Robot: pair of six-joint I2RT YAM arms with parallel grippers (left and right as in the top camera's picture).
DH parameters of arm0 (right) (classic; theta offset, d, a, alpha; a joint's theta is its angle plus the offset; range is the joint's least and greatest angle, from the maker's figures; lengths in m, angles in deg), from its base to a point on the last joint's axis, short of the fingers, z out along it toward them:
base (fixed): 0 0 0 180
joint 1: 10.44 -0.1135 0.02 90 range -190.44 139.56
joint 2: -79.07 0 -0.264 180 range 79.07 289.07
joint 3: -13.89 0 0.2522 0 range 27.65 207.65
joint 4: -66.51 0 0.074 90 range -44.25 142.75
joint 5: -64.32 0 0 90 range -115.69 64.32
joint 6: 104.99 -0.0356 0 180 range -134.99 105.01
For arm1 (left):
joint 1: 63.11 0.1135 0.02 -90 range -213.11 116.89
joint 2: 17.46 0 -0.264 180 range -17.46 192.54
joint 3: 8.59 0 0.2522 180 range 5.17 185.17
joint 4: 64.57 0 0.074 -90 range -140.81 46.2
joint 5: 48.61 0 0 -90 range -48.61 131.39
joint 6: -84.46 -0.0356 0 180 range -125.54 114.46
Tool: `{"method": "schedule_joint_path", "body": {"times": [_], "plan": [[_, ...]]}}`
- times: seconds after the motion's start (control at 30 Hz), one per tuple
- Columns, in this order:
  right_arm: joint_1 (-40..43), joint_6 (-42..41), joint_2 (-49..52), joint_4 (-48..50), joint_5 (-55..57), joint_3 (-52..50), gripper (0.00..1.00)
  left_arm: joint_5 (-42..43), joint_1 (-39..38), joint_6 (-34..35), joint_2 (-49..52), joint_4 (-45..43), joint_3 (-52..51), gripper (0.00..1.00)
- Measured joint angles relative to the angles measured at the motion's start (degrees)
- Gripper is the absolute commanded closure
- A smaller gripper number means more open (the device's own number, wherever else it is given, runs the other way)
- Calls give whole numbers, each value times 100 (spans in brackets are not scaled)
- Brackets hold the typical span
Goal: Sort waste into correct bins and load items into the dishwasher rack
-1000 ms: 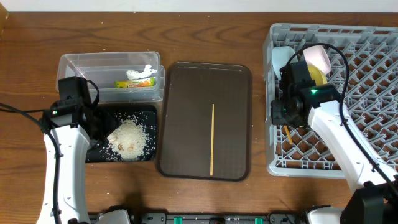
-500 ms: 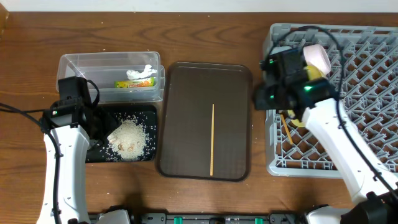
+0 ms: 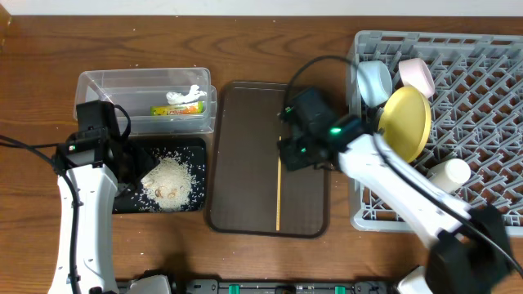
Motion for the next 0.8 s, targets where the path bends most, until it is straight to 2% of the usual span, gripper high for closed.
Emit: {"method": "schedule_joint_path", "body": {"times": [0.37, 0.5, 0.67, 0.8], "plan": [[-575, -846, 1241, -2, -2, 0, 49, -2, 0, 0, 0, 0, 0, 28], [-651, -1067, 1432, -20, 9, 11, 60, -2, 0, 0, 0, -2, 0, 29], [-671, -1224, 1469, -59, 24, 44, 79, 0, 0, 0, 0, 0, 0, 29], [-675, -1268, 1473, -59, 17, 44, 87, 0, 0, 0, 0, 0, 0, 29]]}}
